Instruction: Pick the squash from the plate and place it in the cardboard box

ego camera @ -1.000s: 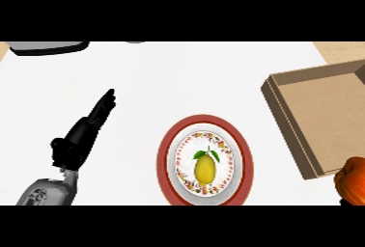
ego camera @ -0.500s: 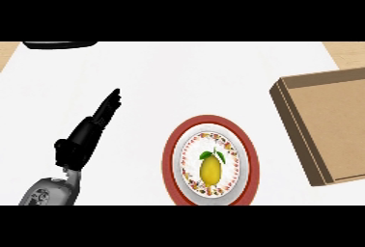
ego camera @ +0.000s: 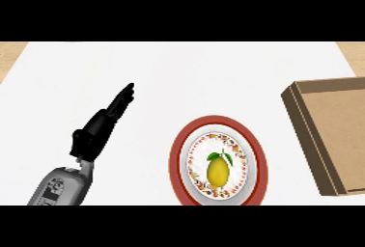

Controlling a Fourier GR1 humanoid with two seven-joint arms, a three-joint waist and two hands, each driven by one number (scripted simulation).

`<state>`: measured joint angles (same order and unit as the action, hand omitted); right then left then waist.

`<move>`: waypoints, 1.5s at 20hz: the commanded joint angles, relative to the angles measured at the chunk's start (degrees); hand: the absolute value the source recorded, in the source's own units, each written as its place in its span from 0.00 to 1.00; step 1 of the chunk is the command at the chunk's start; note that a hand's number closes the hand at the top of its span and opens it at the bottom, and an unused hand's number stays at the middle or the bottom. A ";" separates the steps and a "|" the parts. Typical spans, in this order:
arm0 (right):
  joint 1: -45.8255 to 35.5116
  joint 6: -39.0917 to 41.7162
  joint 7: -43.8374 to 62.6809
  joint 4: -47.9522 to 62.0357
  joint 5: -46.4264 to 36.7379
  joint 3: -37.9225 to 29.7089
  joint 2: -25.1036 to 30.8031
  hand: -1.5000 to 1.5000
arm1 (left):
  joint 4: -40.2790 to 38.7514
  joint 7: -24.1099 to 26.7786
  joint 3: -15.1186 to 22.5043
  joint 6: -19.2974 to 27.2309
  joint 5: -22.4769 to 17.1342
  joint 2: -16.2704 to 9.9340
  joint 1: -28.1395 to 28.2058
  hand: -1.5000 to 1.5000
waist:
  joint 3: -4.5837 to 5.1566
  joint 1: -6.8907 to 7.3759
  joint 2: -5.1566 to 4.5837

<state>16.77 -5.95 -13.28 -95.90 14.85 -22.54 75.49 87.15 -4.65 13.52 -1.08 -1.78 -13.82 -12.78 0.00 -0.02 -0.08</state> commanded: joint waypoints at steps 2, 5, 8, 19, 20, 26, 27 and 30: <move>-8.74 -2.48 -1.79 6.41 -7.96 9.96 -2.41 1.00 | -3.44 4.07 1.35 -0.99 2.31 1.76 0.71 0.50 | -0.03 1.62 -0.38; -11.76 -4.45 -2.52 9.46 -13.92 15.22 -6.51 1.00 | -2.58 1.40 -0.70 -1.90 0.95 1.42 -1.00 0.50 | -0.04 1.51 -0.34; -16.17 -2.08 -2.74 14.40 -17.63 18.45 -8.83 1.00 | 0.16 -0.11 0.53 -0.26 3.48 2.42 0.24 0.50 | -0.04 1.31 -0.20; -33.39 10.36 -2.99 34.60 -15.68 23.22 -21.14 0.00 | -2.37 1.18 -3.23 -3.71 1.70 2.27 -2.58 0.50 | -0.03 0.85 -0.19; -34.28 10.03 -5.32 37.14 -14.14 22.21 -22.68 0.00 | -6.20 4.05 -1.20 -0.79 4.39 5.01 -1.87 0.50 | -0.05 0.90 -0.36; -36.72 14.58 -6.62 40.87 1.10 9.78 -24.65 0.00 | -0.50 1.23 -1.52 -1.26 3.80 3.48 0.24 0.50 | -0.09 0.59 0.04; -37.72 15.93 -8.72 45.09 1.84 8.69 -25.00 0.00 | -1.32 1.01 -0.77 -2.29 3.82 3.40 0.58 0.50 | -0.14 0.99 -0.21; -37.87 23.07 -8.75 50.95 8.26 2.86 -21.99 0.00 | 2.73 -1.93 -1.33 -1.97 3.22 3.12 0.41 0.50 | -0.20 0.86 -0.01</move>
<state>-19.62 11.19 -20.65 -52.22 16.54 -13.48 52.11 87.11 -4.55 11.51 -3.53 1.20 -11.24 -13.02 -0.12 0.71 -0.15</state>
